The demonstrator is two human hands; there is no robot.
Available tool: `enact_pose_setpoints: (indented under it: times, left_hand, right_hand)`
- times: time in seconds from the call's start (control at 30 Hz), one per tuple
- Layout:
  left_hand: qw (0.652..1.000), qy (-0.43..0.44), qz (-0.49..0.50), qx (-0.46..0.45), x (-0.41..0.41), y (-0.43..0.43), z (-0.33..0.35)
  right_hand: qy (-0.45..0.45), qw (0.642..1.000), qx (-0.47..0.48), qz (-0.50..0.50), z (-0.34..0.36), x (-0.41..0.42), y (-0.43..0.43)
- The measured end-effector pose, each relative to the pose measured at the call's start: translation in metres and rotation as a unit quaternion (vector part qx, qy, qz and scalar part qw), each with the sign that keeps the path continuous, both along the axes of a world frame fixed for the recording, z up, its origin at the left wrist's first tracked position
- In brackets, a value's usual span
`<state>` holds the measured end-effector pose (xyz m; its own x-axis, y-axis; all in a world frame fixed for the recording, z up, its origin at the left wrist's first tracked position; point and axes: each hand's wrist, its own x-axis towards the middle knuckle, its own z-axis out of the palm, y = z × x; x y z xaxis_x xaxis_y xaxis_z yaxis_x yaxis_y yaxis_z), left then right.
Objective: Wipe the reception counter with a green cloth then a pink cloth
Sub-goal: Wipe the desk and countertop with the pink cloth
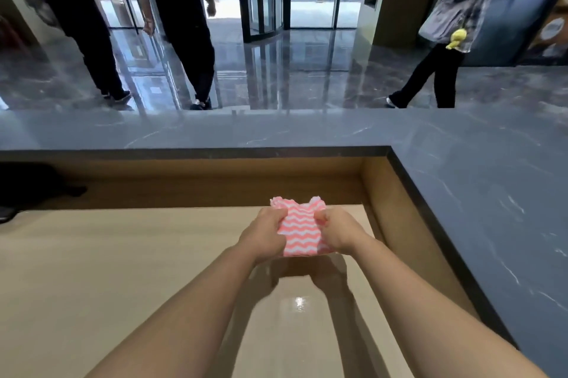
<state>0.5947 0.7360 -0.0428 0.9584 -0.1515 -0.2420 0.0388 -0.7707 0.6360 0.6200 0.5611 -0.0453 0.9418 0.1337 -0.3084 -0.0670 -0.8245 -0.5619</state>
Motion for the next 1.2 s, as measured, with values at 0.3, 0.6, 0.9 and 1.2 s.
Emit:
enact_pose_setpoints:
  times: [0.3,0.6,0.9,1.2]
  left_hand:
    - [0.998,-0.013,0.034,-0.058,0.054,0.041,-0.040]
    - [0.988,0.022,-0.034,0.149,0.088,0.092,-0.074]
    - [0.948,0.028,-0.111,0.298,0.111,0.121,-0.092]
    - [0.920,0.057,-0.134,0.363,0.125,0.108,-0.088]
  right_hand:
    - [-0.071,0.993,-0.094,0.017,-0.045,0.052,0.052]
    - [-0.150,0.976,-0.157,-0.033,-0.075,0.084,0.088]
    - [-0.094,0.967,-0.224,0.081,-0.099,0.101,0.146]
    - [-0.094,0.947,-0.297,0.076,-0.127,0.152,0.047]
